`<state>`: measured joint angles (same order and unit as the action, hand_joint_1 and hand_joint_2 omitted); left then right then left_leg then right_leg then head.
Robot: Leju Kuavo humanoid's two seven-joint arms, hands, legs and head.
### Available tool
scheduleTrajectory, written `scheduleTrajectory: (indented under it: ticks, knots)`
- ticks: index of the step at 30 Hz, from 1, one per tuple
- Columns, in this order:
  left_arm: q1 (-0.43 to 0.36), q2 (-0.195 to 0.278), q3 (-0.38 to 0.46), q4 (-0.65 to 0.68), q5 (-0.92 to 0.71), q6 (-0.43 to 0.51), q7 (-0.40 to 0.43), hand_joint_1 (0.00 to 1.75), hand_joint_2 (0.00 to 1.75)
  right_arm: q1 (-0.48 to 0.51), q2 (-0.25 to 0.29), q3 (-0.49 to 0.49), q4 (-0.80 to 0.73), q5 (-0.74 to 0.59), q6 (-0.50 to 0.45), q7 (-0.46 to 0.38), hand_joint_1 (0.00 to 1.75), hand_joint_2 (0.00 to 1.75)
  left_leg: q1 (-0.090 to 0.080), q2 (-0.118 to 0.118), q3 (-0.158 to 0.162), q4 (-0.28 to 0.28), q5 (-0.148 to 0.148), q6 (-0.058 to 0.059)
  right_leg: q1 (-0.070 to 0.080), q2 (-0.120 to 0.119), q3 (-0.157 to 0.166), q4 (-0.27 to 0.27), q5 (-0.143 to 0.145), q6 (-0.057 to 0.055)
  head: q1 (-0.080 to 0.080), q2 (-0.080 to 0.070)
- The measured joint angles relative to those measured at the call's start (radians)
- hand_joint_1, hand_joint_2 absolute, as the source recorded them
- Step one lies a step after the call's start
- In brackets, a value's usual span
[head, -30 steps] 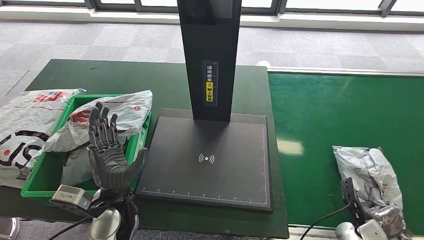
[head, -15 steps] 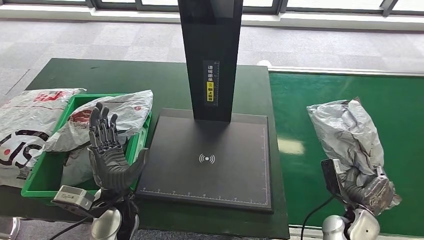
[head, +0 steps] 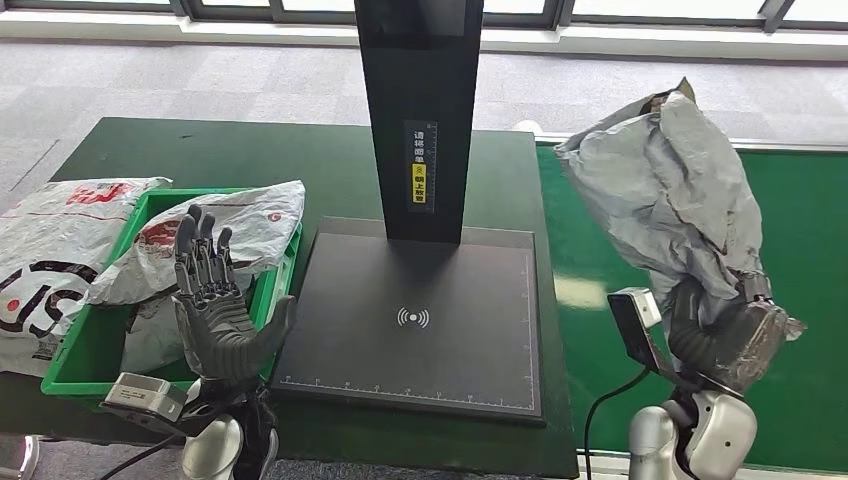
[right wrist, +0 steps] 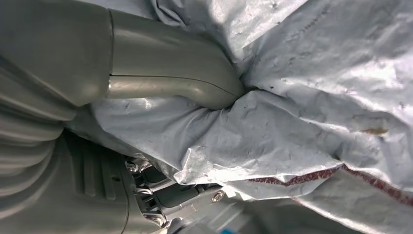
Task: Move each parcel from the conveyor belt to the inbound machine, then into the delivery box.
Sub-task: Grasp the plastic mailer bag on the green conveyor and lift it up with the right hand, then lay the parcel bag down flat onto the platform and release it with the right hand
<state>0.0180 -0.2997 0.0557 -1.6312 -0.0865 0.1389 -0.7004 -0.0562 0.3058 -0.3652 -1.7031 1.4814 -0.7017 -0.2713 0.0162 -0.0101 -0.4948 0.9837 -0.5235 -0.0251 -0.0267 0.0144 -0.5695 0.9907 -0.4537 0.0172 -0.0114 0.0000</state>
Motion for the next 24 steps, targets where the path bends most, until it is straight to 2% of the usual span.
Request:
scheduleTrajectory:
  ticks: [4,9,17,24]
  knots:
    - [0.000,0.000,0.000,0.000,0.004,-0.012,0.000,0.00,1.75,0.010,0.000,0.101,0.012,-0.001,0.001,-0.014,1.75,1.75,0.000,0.000,0.001,0.000,0.000,0.000,0.000,0.000,-0.001,0.000,0.000,0.000,0.000,0.000]
    - [0.000,0.000,0.000,0.001,0.005,-0.014,0.000,0.00,1.75,0.013,-0.002,0.162,0.028,-0.004,0.001,-0.010,1.75,1.75,0.000,0.000,0.001,0.000,0.000,0.000,0.000,0.000,-0.001,0.000,0.000,0.000,0.000,0.000]
    - [-0.002,0.001,0.000,0.006,0.016,-0.015,0.000,0.00,1.75,0.036,-0.017,0.339,0.158,0.015,0.006,0.063,1.75,1.75,0.000,0.000,0.001,0.000,0.000,0.000,0.000,0.000,-0.001,0.000,0.000,0.000,0.000,0.000]
    - [-0.004,0.001,0.000,0.014,0.018,-0.025,0.000,0.00,1.75,0.057,-0.025,0.419,0.214,0.030,0.049,0.093,1.75,1.75,0.000,0.000,0.007,0.000,0.000,0.000,0.000,0.000,-0.001,0.000,0.000,0.000,0.000,0.000]
